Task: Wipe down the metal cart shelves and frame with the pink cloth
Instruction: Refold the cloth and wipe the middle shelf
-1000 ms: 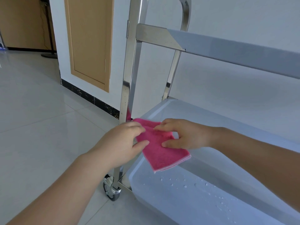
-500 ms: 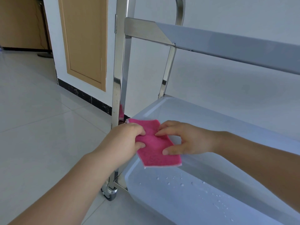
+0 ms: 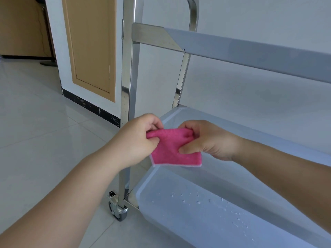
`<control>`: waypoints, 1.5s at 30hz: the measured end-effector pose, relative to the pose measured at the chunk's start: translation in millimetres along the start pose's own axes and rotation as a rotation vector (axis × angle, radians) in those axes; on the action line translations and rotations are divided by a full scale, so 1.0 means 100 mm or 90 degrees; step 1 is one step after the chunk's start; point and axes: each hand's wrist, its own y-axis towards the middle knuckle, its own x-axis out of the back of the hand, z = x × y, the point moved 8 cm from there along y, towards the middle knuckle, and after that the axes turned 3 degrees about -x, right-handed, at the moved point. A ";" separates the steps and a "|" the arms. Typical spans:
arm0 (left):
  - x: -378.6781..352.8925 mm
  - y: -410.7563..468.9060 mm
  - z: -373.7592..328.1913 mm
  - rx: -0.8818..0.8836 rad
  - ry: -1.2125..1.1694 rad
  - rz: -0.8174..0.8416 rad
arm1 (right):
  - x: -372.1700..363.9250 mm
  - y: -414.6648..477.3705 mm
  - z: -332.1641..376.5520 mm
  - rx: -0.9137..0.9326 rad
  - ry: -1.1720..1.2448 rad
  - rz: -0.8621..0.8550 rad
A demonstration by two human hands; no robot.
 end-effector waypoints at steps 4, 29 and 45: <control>0.00 0.00 -0.08 0.040 -0.078 0.046 | 0.08 0.03 0.02 0.002 0.201 0.008; -0.41 0.45 0.01 -0.048 0.305 -0.079 | 2.04 0.87 -0.39 -0.097 -0.149 -0.415; -0.65 0.59 0.32 -0.025 0.309 -0.055 | 2.10 2.26 -0.76 -0.198 -0.396 -0.377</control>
